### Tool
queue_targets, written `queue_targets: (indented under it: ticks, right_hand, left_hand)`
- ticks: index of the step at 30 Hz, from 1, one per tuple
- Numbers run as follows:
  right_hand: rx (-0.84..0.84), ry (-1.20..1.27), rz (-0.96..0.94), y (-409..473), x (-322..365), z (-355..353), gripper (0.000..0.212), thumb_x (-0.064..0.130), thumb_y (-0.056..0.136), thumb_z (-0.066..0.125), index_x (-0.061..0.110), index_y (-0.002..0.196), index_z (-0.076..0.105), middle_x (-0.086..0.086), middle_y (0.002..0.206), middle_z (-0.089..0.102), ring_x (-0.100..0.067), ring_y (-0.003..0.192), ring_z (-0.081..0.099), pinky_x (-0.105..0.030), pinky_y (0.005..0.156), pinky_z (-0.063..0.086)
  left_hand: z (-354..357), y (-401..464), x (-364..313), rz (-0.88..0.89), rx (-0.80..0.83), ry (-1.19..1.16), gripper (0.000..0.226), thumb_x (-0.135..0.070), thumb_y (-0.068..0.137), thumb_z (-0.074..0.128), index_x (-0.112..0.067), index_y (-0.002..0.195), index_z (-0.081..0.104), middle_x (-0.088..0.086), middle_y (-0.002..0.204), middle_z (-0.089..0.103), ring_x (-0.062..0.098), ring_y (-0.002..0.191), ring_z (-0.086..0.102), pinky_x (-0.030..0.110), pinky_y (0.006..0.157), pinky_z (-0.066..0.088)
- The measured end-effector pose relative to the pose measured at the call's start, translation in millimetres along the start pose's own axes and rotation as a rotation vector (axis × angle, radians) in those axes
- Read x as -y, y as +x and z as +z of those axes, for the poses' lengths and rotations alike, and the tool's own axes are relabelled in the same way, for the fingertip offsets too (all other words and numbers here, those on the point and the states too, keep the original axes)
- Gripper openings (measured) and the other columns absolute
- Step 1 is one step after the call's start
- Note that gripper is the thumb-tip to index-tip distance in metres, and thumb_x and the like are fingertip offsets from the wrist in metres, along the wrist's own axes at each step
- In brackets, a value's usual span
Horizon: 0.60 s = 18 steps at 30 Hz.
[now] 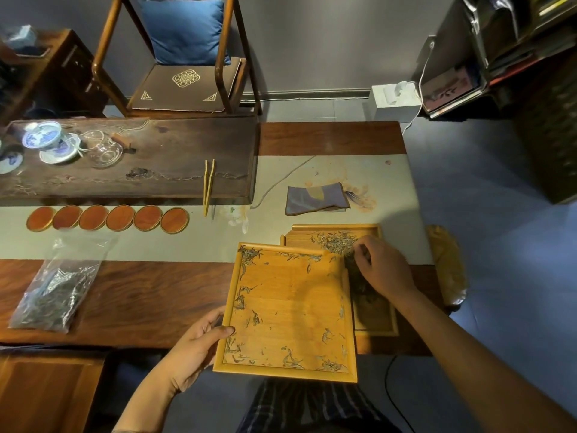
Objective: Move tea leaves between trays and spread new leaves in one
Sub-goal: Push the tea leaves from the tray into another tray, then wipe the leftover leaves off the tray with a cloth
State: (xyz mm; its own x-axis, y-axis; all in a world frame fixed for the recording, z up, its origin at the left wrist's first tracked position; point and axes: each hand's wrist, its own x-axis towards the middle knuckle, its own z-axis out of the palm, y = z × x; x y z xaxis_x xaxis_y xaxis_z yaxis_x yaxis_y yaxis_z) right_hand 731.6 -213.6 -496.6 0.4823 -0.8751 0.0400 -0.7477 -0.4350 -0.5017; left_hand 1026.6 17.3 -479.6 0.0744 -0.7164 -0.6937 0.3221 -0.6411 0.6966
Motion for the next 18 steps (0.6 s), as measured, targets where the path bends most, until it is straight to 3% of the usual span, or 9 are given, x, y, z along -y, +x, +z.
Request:
queue_targets:
  ticks: [6, 11, 14, 18]
  right_hand:
    - [-0.01, 0.09, -0.004, 31.9, 2.0, -11.4, 0.018, 0.025, 0.096, 0.046, 0.015, 0.094, 0.06, 0.001, 0.079, 0.06, -0.014, 0.068, 0.055, -0.036, 0.061, 0.053]
    - [0.123, 0.101, -0.052, 101.5, 8.4, -7.8, 0.024, 0.024, 0.091, 0.055, 0.013, 0.112, 0.06, -0.004, 0.104, 0.061, -0.014, 0.089, 0.056, -0.031, 0.072, 0.049]
    - [0.195, 0.047, -0.155, 133.9, 13.0, 3.7, 0.027, 0.018, 0.088, 0.061, 0.005, 0.111, 0.06, -0.014, 0.102, 0.06, -0.027, 0.092, 0.057, -0.037, 0.073, 0.048]
    - [0.248, -0.094, -0.281, 160.0, 17.2, 26.4, 0.034, 0.022, 0.087, 0.062, 0.006, 0.116, 0.059, -0.015, 0.108, 0.059, -0.03, 0.101, 0.055, -0.042, 0.084, 0.047]
  left_hand:
    - [4.7, 4.6, -5.4, -0.01, 0.037, -0.012, 0.048, -0.005, 0.089, 0.054, -0.008, 0.137, 0.05, 0.019, 0.127, 0.065, 0.04, 0.116, 0.062, 0.056, 0.103, 0.045]
    - [11.1, 11.5, -6.0, -0.033, 0.07, -0.09, 0.049, -0.001, 0.083, 0.055, -0.006, 0.132, 0.053, 0.021, 0.12, 0.069, 0.036, 0.103, 0.069, 0.036, 0.076, 0.06]
    - [13.5, 16.1, -6.6, -0.029, 0.064, -0.115, 0.05, 0.0, 0.082, 0.055, -0.006, 0.131, 0.053, 0.02, 0.119, 0.07, 0.035, 0.103, 0.07, 0.035, 0.075, 0.06]
    - [15.4, 21.2, -6.7, -0.011, 0.047, -0.144, 0.049, 0.001, 0.082, 0.053, -0.006, 0.131, 0.053, 0.02, 0.119, 0.07, 0.035, 0.104, 0.069, 0.036, 0.077, 0.06]
